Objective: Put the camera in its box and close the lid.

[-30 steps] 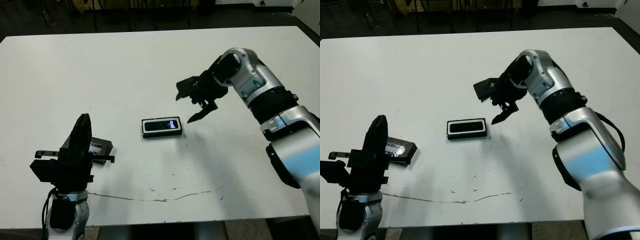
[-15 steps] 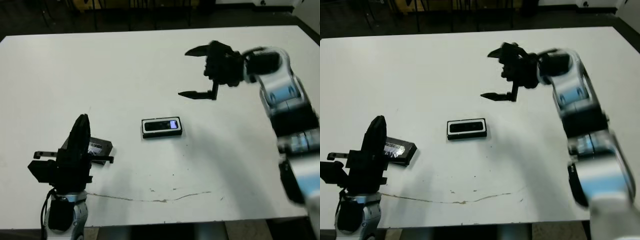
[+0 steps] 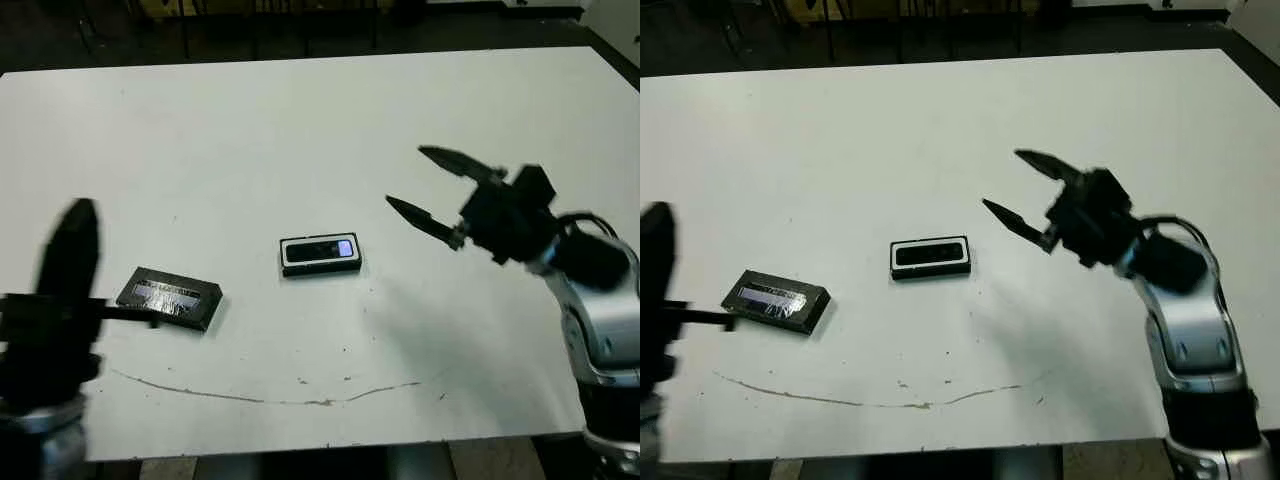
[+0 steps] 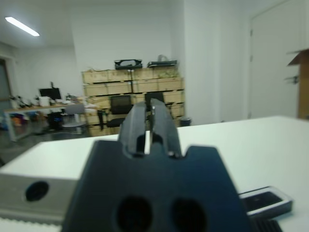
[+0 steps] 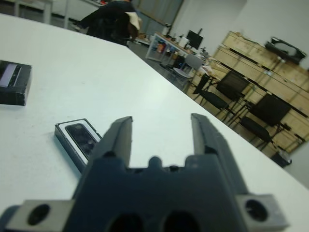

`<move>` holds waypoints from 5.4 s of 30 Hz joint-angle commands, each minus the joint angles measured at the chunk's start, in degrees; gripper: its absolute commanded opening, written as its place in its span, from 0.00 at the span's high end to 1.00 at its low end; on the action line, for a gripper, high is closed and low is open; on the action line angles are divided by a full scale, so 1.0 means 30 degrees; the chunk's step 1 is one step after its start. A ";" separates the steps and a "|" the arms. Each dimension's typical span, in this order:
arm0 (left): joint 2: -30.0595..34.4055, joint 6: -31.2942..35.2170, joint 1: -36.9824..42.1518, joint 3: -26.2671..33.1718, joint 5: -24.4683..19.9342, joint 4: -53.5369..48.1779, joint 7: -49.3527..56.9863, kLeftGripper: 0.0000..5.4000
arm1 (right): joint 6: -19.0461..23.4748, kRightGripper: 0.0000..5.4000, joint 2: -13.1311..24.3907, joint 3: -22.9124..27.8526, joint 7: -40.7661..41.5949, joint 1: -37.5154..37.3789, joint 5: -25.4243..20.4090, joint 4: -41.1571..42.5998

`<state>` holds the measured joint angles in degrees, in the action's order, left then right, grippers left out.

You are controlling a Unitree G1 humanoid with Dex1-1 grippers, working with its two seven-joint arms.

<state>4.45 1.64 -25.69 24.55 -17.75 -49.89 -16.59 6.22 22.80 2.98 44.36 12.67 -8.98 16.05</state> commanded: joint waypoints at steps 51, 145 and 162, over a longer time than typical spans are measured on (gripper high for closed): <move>1.5062 1.3381 0.6376 -0.8650 0.3899 0.9288 -0.8327 1.00 | 0.0603 1.00 0.0962 0.1779 -0.3413 0.0009 -0.3060 -0.0618; 1.1452 1.0139 1.8221 -1.4520 0.7907 1.9316 -1.1182 1.00 | 0.2627 1.00 0.1643 0.2255 -0.3655 -0.1931 -0.3794 0.0816; 1.4445 1.2136 1.4921 -0.5945 0.2227 1.1462 -1.2132 1.00 | 0.2861 1.00 0.1267 0.2304 -0.3653 -0.2263 -0.4497 0.0415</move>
<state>50.01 35.70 22.81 4.47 -9.83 -11.77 -55.67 13.88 26.65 10.20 33.56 6.60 -22.23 17.49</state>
